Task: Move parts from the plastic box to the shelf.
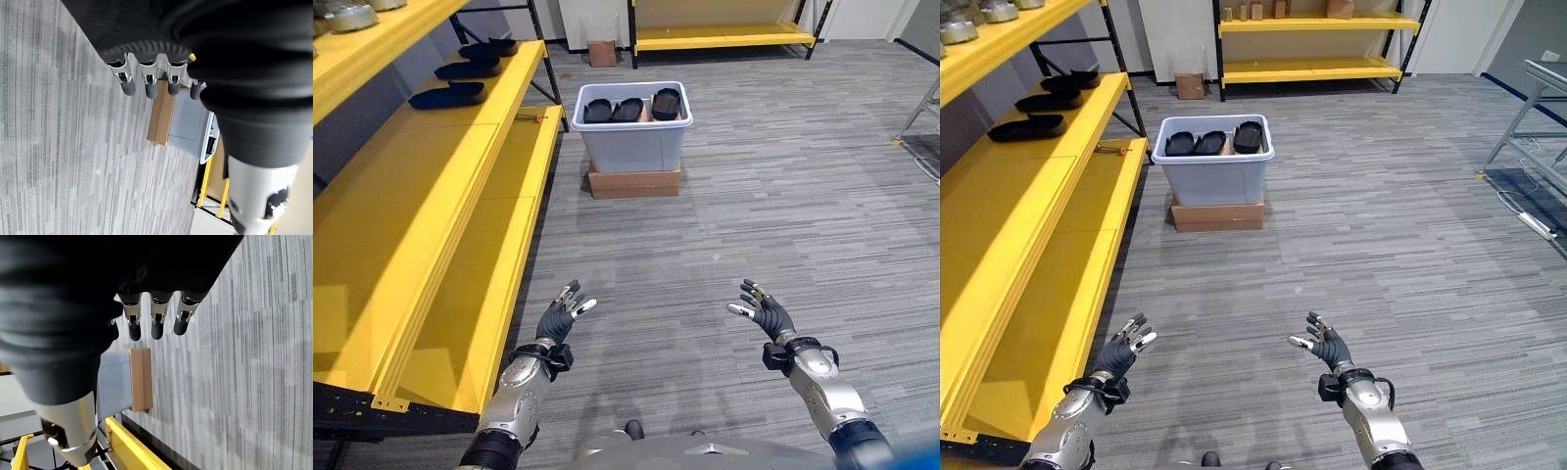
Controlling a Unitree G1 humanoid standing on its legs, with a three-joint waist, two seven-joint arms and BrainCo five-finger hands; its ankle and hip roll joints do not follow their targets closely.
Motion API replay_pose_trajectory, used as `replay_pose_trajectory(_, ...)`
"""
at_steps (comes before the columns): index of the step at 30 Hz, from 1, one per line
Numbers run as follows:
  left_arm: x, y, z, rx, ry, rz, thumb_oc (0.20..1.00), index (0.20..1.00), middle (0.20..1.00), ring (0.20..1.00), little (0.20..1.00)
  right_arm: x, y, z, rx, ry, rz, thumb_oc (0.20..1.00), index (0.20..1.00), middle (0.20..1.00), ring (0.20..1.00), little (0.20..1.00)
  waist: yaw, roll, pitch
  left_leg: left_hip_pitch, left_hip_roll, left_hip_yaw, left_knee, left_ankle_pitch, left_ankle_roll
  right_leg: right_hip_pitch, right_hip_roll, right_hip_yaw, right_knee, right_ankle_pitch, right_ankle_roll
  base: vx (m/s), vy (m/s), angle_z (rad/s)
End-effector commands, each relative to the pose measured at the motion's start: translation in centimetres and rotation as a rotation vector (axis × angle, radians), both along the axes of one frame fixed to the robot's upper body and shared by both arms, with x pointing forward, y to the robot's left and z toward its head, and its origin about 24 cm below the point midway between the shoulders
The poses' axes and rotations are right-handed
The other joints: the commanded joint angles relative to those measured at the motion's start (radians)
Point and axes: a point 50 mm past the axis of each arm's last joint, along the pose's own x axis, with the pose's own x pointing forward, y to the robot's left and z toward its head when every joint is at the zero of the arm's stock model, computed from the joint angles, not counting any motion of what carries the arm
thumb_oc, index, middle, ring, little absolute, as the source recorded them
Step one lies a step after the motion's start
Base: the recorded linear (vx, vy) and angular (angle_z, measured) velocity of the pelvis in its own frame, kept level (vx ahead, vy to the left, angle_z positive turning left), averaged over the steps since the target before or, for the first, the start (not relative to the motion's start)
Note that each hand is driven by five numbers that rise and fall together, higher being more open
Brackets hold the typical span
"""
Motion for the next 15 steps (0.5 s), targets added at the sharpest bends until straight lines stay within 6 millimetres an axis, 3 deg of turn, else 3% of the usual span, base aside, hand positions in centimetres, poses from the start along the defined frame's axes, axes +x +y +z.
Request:
replay_pose_trajectory(1, 2.1, 0.4, 2.4, 0.018, -0.119, -0.034, 1.000, 1.000, 1.000, 1.000, 1.000, 2.0, 0.6, 2.2, -0.008, -0.116, 0.034, 1.000, 1.000, 1.000, 1.000, 1.000, 0.005, -0.015, -0.013, 0.016, 0.053, -0.011, 0.006, -0.051, -0.068, -0.011, -0.068, -0.008, 0.042, 0.015, 0.085, 0.00, 0.000, 0.00)
replay_pose_trajectory(7, 1.8, 0.5, 1.6, -0.017, -0.090, 0.032, 1.000, 1.000, 1.000, 1.000, 1.000, 2.0, 0.6, 2.3, -0.012, -0.117, 0.035, 1.000, 1.000, 1.000, 1.000, 1.000, 0.003, -0.017, -0.015, 0.018, 0.052, -0.009, 0.006, -0.053, -0.068, -0.010, -0.067, -0.012, 0.038, 0.016, 0.085, 0.00, 0.000, 0.00)
replay_pose_trajectory(15, 1.4, 0.4, 1.3, -0.016, -0.059, -0.022, 1.000, 1.000, 1.000, 1.000, 1.000, 1.9, 0.2, 2.4, -0.002, -0.123, 0.023, 1.000, 1.000, 1.000, 1.000, 1.000, 0.000, -0.017, -0.015, 0.018, 0.045, -0.003, 0.006, -0.060, -0.062, -0.015, -0.074, -0.012, 0.037, 0.023, 0.095, 0.00, 0.041, 0.00)
